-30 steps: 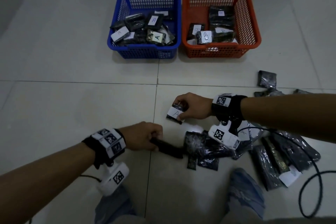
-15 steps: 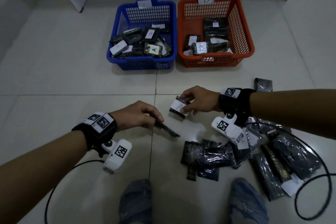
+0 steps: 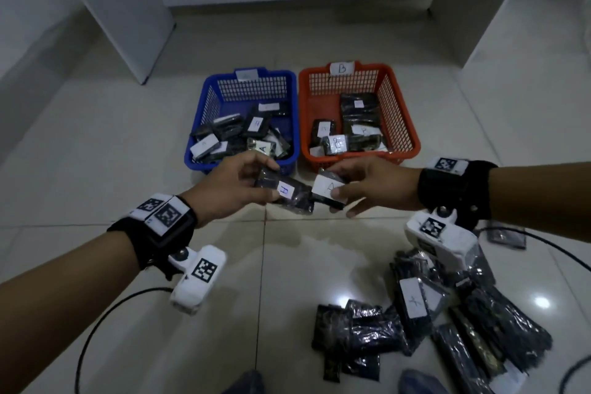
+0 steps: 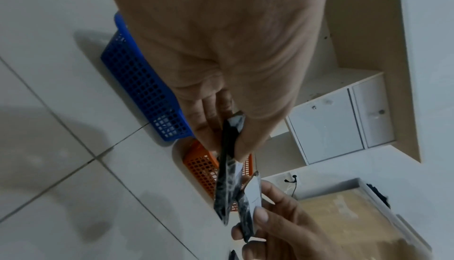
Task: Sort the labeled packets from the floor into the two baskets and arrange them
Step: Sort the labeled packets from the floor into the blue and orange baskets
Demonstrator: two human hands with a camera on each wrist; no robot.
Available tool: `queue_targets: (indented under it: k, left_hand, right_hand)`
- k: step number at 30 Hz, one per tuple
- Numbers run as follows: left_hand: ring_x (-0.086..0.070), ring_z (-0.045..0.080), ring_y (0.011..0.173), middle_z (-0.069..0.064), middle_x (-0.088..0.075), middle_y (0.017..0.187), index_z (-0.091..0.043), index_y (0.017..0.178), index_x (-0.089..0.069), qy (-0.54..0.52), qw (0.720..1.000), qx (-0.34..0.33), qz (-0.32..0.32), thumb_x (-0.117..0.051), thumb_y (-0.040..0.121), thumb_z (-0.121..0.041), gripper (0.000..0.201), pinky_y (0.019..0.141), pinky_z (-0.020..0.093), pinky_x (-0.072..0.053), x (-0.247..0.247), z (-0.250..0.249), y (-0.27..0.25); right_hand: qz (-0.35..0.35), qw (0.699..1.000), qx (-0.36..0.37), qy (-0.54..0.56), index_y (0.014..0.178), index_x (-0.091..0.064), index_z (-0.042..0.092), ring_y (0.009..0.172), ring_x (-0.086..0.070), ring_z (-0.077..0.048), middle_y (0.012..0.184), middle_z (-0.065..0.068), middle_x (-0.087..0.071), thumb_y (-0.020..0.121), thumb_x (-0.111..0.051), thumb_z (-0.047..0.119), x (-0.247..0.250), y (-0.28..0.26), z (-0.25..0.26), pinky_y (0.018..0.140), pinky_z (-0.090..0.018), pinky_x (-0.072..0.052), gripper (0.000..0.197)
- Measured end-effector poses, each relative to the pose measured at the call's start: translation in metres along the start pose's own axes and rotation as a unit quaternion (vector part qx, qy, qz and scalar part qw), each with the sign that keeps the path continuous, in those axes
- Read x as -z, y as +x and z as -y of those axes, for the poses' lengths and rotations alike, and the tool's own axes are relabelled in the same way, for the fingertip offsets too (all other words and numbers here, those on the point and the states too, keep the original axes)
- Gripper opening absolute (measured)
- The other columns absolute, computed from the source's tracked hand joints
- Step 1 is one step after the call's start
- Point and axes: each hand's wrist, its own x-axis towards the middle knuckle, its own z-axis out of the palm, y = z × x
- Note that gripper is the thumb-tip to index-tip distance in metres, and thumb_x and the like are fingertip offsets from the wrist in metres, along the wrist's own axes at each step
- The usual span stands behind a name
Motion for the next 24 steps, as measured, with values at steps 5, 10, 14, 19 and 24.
queue_targets:
  k: [5, 10, 14, 19, 24]
  left_hand:
    - [-0.073, 0.017, 0.093, 0.004, -0.075, 0.105, -0.017, 0.117, -0.057, 0.081, 0.996, -0.005, 0.036, -0.078, 0.08, 0.0, 0.046, 0.074, 0.028, -0.059, 0.026, -0.036, 0.004]
    - [-0.073, 0.011, 0.087, -0.002, -0.075, 0.101, -0.017, 0.112, -0.059, 0.15, 0.988, -0.02, 0.013, -0.075, 0.084, -0.005, 0.034, 0.067, 0.024, -0.058, 0.047, -0.07, 0.033]
    - [-0.07, 0.009, 0.075, -0.002, -0.067, 0.104, -0.021, 0.113, -0.058, 0.154, 0.985, -0.049, -0.063, -0.07, 0.088, -0.003, 0.033, 0.057, 0.027, -0.058, 0.043, -0.069, 0.064]
    - [-0.066, 0.021, 0.091, 0.005, -0.068, 0.103, -0.021, 0.097, -0.06, 0.118, 0.973, -0.088, -0.18, -0.077, 0.083, -0.009, 0.025, 0.076, 0.029, -0.053, 0.046, -0.046, 0.1]
    - [-0.068, 0.029, 0.09, 0.013, -0.069, 0.1, -0.021, 0.097, -0.058, 0.042, 0.962, -0.022, -0.27, -0.078, 0.083, -0.013, 0.025, 0.083, 0.047, -0.058, 0.096, -0.006, 0.095]
  right_hand:
    - [-0.072, 0.996, 0.051, -0.019, 0.12, -0.057, 0.015, 0.093, -0.075, -0.026, 0.116, -0.027, -0.066, 0.089, -0.073, 0.009, 0.006, -0.002, 0.011, 0.076, -0.039, -0.062, 0.035]
    - [-0.155, 0.984, 0.086, 0.017, 0.114, -0.063, 0.021, 0.093, -0.075, -0.027, 0.11, -0.023, -0.069, 0.086, -0.078, 0.012, 0.016, 0.008, -0.004, 0.072, -0.039, -0.06, 0.033]
    - [-0.233, 0.97, 0.068, -0.016, 0.117, -0.065, 0.027, 0.092, -0.074, -0.023, 0.107, -0.01, -0.071, 0.089, -0.074, 0.013, 0.028, 0.013, -0.02, 0.069, -0.034, -0.061, 0.033]
    - [-0.305, 0.95, 0.066, -0.026, 0.112, -0.057, 0.021, 0.093, -0.068, -0.035, 0.104, -0.02, -0.062, 0.086, -0.076, 0.011, 0.057, 0.024, -0.024, 0.061, -0.031, -0.059, 0.034]
    - [-0.313, 0.946, 0.089, -0.017, 0.1, -0.064, 0.012, 0.069, -0.065, -0.018, 0.09, -0.018, -0.067, 0.088, -0.076, 0.014, 0.053, 0.06, -0.01, 0.059, -0.03, -0.057, 0.018]
